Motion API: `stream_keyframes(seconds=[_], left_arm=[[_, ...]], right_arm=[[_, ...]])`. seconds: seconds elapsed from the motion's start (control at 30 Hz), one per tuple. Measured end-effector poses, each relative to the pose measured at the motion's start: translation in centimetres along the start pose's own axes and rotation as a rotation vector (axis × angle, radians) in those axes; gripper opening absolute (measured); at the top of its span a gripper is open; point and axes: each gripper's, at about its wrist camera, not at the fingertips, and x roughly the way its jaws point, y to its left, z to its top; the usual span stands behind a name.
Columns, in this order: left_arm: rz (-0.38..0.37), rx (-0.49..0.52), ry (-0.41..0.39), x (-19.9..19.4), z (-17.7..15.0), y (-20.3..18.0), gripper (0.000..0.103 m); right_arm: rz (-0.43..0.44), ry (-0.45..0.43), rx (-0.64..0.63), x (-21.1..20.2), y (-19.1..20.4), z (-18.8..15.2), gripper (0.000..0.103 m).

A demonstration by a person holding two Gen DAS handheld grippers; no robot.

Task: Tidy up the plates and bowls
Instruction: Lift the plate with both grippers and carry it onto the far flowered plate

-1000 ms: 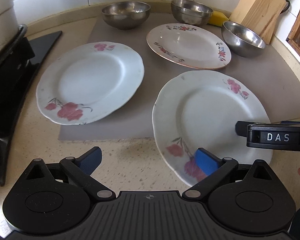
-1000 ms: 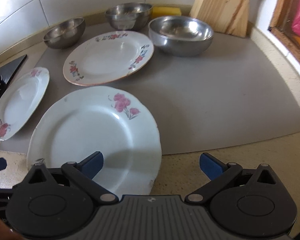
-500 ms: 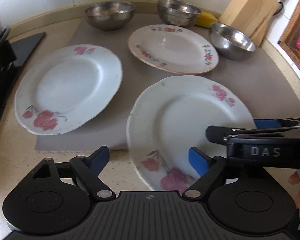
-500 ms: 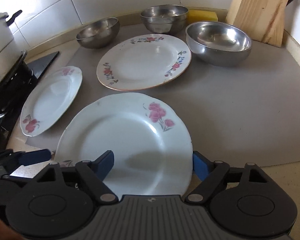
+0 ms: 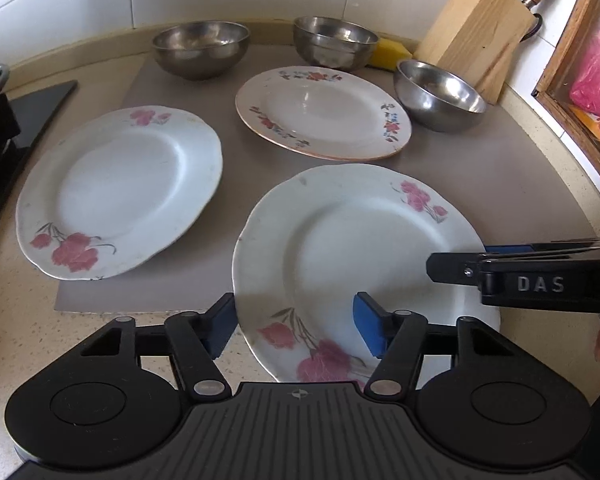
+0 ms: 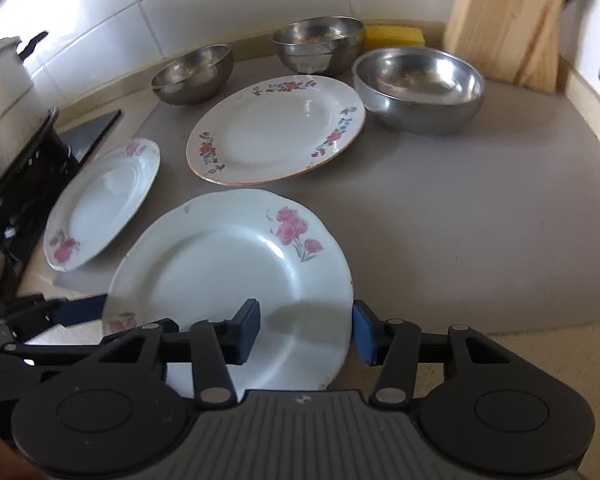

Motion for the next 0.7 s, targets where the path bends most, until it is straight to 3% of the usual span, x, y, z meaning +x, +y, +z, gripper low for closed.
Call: stream_keyframes(seconds=[0.3,0.7], left_arm=[[0.044,-0.001,-0.020,-0.9,0.7,-0.2,0.059],[0.069,-0.030,-0.075,-2.5,2.6,0.4,0.061]], right_arm=[[0.075,0.024,0.068,-0.3,-0.9,0.1,0.029],[0.113,-0.042,0.054,-2.1,0.1,2.4,0.029]])
